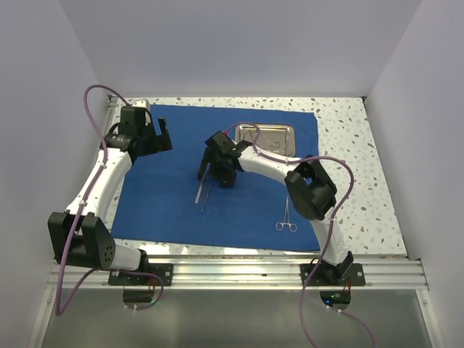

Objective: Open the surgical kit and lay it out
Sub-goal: Place the medical item in the surgical kit, then pick up the medical item from the container.

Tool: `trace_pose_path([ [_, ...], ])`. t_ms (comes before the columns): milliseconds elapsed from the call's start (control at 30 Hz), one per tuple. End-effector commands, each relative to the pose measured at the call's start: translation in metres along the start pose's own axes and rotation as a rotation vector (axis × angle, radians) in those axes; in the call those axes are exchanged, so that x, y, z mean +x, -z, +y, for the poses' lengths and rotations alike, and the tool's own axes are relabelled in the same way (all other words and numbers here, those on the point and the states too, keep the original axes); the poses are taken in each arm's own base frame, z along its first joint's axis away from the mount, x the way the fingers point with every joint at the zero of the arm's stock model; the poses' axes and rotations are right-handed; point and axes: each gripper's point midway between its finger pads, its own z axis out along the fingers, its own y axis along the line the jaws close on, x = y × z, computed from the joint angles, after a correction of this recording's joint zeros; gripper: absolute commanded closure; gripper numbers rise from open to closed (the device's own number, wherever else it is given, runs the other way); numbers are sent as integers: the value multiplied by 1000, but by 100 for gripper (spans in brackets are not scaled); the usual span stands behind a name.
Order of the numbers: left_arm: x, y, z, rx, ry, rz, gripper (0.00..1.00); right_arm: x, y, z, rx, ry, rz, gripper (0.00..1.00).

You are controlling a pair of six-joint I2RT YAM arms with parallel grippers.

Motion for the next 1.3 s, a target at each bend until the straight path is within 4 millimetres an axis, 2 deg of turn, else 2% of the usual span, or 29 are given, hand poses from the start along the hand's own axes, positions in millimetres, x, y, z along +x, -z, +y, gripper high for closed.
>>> trace_pose_path([
  [0, -15, 6, -3, 15, 11, -29, 0, -24, 48, 13, -1, 20, -96, 14],
  [67, -13, 6, -4, 21, 10, -28, 0, -53, 75, 17, 0, 24, -173, 13],
  [100, -13, 5, -4, 23, 10, -29, 0, -74, 89, 12, 34, 40, -230, 13],
  [167, -11, 4, -4, 28, 9, -25, 1, -98, 107, 6, 60, 60, -287, 13],
  [200, -10, 4, -5, 31, 9, -24, 1, -109, 114, -5, 109, 96, -317, 13],
  [233, -10, 3, -5, 32, 9, -23, 1, -131, 125, -12, 121, 90, -357, 14],
  [300, -7, 1, -5, 37, 10, -17, 1, -149, 124, -32, 181, 132, -366, 14],
  [333, -7, 0, -7, 41, 9, -17, 1, -170, 129, -44, 202, 118, -391, 14],
  [467, 1, -3, -6, 46, 11, 0, 1, -209, 113, -80, 301, 166, -385, 14],
  [500, 3, -4, -6, 47, 13, 6, 2, -230, 121, -83, 307, 172, -419, 14],
  [533, 6, -6, -5, 44, 12, 16, 2, -235, 102, -93, 335, 180, -395, 14],
  [567, 8, -6, -5, 44, 12, 21, 2, -251, 96, -97, 348, 191, -403, 14],
  [600, 10, -6, -4, 43, 12, 24, 2, -260, 108, -92, 332, 198, -431, 14],
  [633, 12, -7, -3, 40, 12, 29, 2, -262, 87, -100, 354, 212, -405, 14],
  [700, 15, -8, -3, 38, 11, 40, 2, -278, 86, -99, 352, 244, -432, 15],
  [733, 16, -9, -2, 37, 13, 44, 2, -278, 75, -102, 361, 258, -421, 15],
  [800, 19, -12, -2, 34, 15, 56, 2, -284, 66, -104, 365, 288, -430, 15],
  [1100, 20, -24, -2, 19, 11, 88, 3, -274, 17, -139, 430, 304, -351, 21],
  [1267, 19, -26, 1, -2, 5, 104, 3, -274, 0, -159, 440, 273, -321, 25],
])
